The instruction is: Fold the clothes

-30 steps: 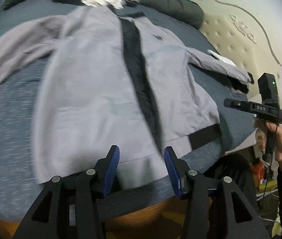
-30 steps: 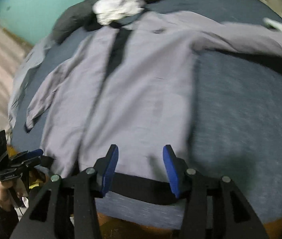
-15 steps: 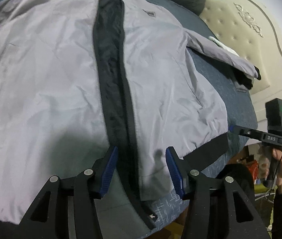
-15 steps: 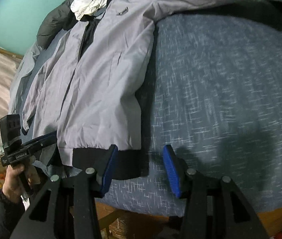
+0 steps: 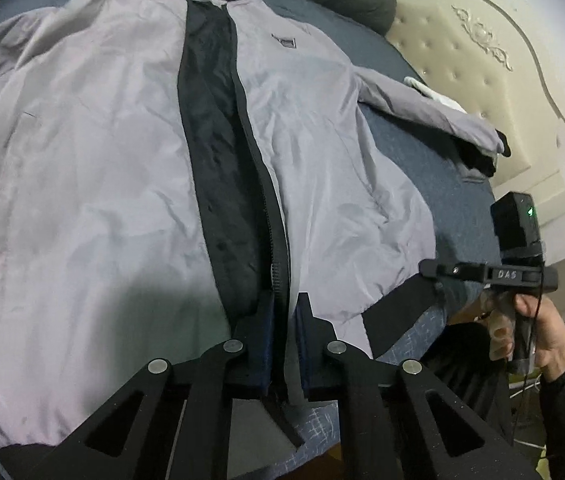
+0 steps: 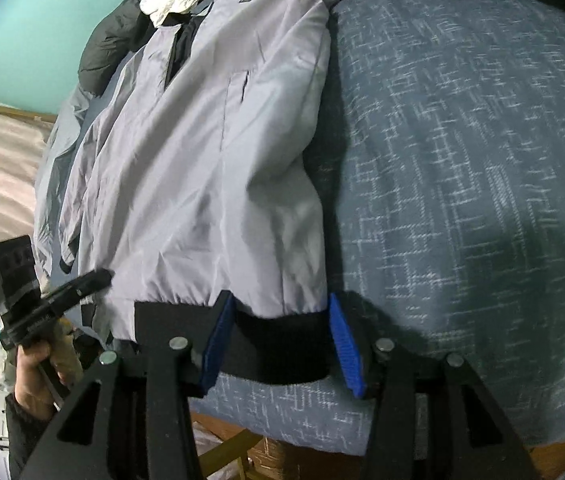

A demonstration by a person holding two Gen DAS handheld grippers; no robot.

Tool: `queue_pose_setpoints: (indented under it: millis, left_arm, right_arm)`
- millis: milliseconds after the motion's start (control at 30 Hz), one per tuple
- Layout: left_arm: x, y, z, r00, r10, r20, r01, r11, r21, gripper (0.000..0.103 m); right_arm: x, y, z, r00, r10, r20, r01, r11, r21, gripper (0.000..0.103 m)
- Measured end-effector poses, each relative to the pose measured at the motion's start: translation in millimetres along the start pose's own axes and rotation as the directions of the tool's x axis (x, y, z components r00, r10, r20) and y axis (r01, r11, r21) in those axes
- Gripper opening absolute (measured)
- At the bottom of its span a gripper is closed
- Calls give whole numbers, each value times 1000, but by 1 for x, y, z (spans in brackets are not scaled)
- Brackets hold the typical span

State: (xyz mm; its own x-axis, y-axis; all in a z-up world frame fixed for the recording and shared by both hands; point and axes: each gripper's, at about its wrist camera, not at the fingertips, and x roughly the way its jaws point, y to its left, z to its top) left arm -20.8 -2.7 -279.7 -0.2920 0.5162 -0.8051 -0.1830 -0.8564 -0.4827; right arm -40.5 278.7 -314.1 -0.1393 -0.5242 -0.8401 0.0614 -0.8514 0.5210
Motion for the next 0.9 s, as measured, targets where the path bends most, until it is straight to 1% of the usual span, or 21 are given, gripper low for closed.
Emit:
queue_pose_setpoints:
  millis: [33,67,133,200,267,367,433,500,633,767,900]
  left_arm:
    - [2,-1,1,1000,4,-5,-4,1000,0,10]
    - [5,-1,1,1000,6,-11,-6,1000,-1,10]
    - [9,-2,1,1000,9,-23,-9,1000,-3,11]
    - [11,-3,0,999,20,-31,-20,1000,1,11]
    - [10,-6,-1,999,15,-30,-14,1000,7,10]
    - [7,-11,-2,999,20,-32,-19,1000,23,11]
    - [9,-14,-3,999,24,-45,-22,999,35,11]
    - [11,-14,-4,998,32,-59,-30,999,38,11]
    - [16,-9,-6,996,51,-76,-48,998,30,10]
    - [14,-4,-9,994,76,-74,-75,997,28,9]
    - [5,-1,-8,995,73,-64,-71,997,22,9]
  right_arm:
    - [1,2,-1,1000,-6,-2,6,1000,-12,48]
    - [2,3,-1,1000,-5,-2,5,1000,-24,45]
    - [2,4,-4,1000,-15,-5,15,999,-36,28]
    - [0,2,-8,1000,-10,-11,10,1000,-29,19]
    - [-7,3,-14,1000,-7,-11,7,999,-33,14]
    - [-20,0,-25,1000,24,3,-24,1000,-11,13]
    - [-20,-8,-31,999,37,-18,-36,999,32,14]
    - [-15,-16,-34,999,22,-45,-19,997,70,14]
    - [-13,-24,-36,998,20,-52,-13,991,134,15]
    - [-17,-19,-36,998,-45,-50,49,995,91,16]
    - [-20,-17,-36,995,-86,-49,89,995,51,16]
